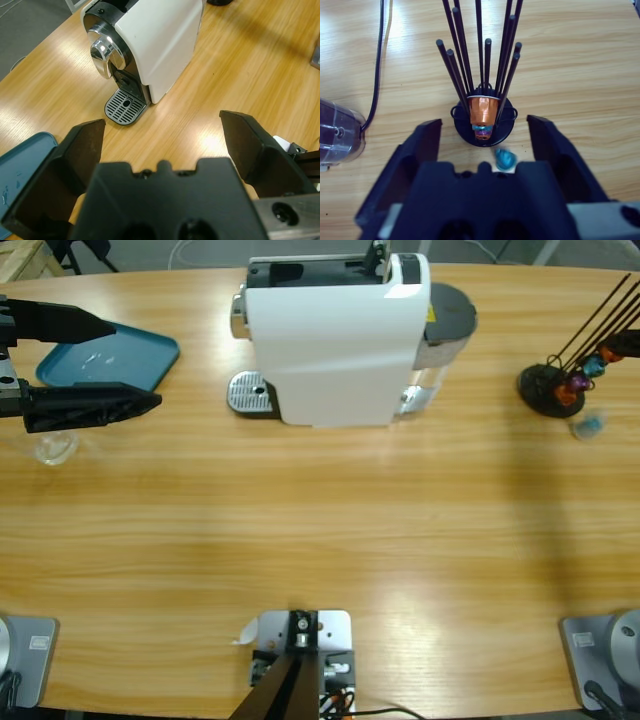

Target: Pour coffee

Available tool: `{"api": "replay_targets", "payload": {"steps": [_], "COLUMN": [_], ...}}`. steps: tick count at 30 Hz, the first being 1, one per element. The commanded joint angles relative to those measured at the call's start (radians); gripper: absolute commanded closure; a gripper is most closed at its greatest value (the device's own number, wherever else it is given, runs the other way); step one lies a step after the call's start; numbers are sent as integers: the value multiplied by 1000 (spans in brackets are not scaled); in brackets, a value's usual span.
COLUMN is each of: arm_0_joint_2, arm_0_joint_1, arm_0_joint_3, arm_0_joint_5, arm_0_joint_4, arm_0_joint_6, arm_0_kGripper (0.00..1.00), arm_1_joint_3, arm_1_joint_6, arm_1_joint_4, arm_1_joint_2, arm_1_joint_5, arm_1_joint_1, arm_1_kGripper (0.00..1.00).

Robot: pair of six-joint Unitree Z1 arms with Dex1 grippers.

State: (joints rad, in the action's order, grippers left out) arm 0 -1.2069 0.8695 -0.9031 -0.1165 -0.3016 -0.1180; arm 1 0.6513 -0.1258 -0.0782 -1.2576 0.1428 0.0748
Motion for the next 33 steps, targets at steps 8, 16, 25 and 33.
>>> {"api": "replay_targets", "payload": {"steps": [8, 16, 25, 33], "arm_0_joint_2": [-29, -36, -42, -37], "arm_0_joint_1": [13, 13, 13, 13], "arm_0_joint_3": [20, 27, 43, 51], "arm_0_joint_5": [4, 4, 14, 15], "arm_0_joint_4": [13, 13, 13, 13], "arm_0_joint_6": [15, 15, 15, 15], "arm_0_kGripper": [0, 0, 0, 0], "arm_1_joint_3": [-24, -68, 14, 22], "arm_1_joint_6": [-8, -93, -261, -256], "arm_1_joint_4": [-3, -86, -290, -288], "arm_1_joint_2": [-43, -59, -189, -242], "arm_1_joint_5": [17, 147, 95, -24], "arm_1_joint_1": [-17, -90, -218, -265], "arm_1_kGripper": [149, 147, 148, 276]}}
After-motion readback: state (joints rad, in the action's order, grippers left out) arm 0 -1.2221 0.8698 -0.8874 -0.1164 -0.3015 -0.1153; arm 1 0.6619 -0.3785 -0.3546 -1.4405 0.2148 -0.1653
